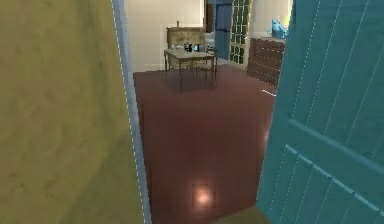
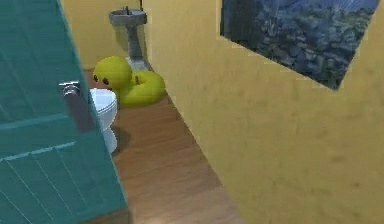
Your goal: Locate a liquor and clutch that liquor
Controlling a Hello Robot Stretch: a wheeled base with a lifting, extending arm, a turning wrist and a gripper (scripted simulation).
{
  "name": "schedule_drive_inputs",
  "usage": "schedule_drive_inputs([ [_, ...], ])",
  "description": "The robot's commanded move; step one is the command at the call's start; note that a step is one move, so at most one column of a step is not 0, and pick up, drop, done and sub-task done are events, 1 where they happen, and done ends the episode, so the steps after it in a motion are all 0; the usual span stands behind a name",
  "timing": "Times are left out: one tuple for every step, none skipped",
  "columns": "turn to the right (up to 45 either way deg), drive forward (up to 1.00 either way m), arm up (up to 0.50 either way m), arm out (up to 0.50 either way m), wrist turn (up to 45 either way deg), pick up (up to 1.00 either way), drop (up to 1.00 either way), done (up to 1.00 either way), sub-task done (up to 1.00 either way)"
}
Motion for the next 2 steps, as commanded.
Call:
schedule_drive_inputs([
  [12.0, 0.0, 0.0, 0.0, 0.0, 0.0, 0.0, 0.0, 0.0],
  [0.0, 1.0, 0.0, 0.0, 0.0, 0.0, 0.0, 0.0, 0.0],
])
